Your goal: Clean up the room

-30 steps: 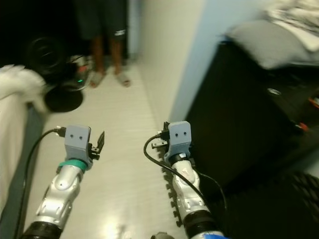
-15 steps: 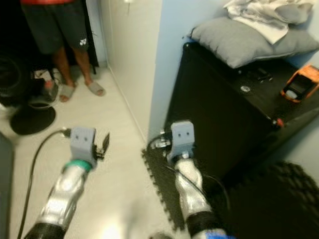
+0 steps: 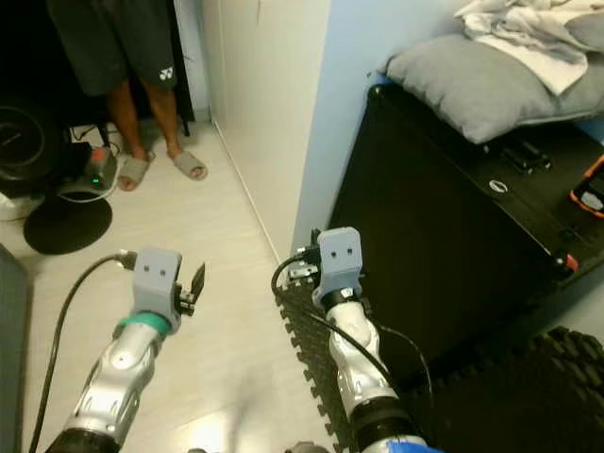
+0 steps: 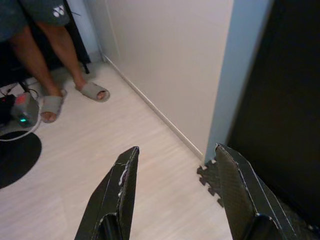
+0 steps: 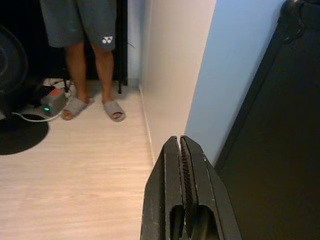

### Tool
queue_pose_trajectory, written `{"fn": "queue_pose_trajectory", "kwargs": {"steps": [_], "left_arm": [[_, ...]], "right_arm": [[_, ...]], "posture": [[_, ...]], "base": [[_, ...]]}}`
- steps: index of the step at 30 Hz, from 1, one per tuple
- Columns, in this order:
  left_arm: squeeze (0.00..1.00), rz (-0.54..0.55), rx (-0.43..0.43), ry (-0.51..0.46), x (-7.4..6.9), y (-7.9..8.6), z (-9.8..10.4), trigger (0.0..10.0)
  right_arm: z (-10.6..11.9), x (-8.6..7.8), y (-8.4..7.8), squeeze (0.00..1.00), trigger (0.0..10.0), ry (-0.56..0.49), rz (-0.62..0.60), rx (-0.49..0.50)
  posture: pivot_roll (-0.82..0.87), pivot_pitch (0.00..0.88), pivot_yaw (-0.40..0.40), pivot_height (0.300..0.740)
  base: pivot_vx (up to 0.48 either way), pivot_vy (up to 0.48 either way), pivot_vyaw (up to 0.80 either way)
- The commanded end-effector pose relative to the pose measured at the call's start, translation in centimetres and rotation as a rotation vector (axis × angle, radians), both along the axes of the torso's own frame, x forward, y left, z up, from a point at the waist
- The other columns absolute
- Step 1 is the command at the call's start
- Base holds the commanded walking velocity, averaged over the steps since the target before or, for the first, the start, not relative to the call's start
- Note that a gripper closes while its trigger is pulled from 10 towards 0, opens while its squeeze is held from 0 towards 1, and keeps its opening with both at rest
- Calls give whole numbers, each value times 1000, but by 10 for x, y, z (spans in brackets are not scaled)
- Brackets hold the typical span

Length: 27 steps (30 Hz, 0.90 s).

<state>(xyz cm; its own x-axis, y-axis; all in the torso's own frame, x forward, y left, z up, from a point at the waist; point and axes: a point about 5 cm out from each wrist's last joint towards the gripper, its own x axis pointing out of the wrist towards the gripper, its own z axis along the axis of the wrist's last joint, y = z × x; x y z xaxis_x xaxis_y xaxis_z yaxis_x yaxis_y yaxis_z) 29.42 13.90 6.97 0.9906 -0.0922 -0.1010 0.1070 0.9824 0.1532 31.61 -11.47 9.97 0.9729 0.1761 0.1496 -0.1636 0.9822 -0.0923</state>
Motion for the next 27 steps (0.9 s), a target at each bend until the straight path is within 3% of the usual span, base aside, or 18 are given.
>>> {"fn": "queue_pose_trajectory", "kwargs": {"steps": [1,3,6,9,10,13,18,27], "left_arm": [[0,11,20,113,-13,7,-26,10000],[0,52,40,260,-33,23,-60,10000],[0,62,49,285,-37,26,-67,10000],[0,104,92,386,-54,40,-90,10000],[0,104,92,386,-54,40,-90,10000],[0,122,115,453,-66,48,-104,10000],[0,102,131,493,-73,52,-112,10000],[0,86,139,506,-73,52,-116,10000]], "right_arm": [[-15,-6,0,0,10000,52,-6,-32],[-48,-18,0,0,10000,168,5,-123],[-57,-21,-2,0,10000,207,8,-143],[-96,-41,-23,0,10000,399,-7,-174],[-96,-41,-23,0,10000,399,-7,-174],[-124,-65,-45,0,10000,563,-52,-191],[-141,-83,-54,0,10000,666,-75,-169],[-148,-90,-50,0,10000,695,-66,-144]], "posture": [[-32,29,2,740],[-28,23,-4,740],[-28,23,-4,740],[-10,15,-23,740],[-10,15,-23,740],[1,9,-31,740],[5,7,-28,740],[-16,13,-6,740]], "base": [[0,0,0],[0,0,0],[0,0,0],[0,0,0],[0,0,0],[0,0,0],[0,0,0],[0,0,0]]}}
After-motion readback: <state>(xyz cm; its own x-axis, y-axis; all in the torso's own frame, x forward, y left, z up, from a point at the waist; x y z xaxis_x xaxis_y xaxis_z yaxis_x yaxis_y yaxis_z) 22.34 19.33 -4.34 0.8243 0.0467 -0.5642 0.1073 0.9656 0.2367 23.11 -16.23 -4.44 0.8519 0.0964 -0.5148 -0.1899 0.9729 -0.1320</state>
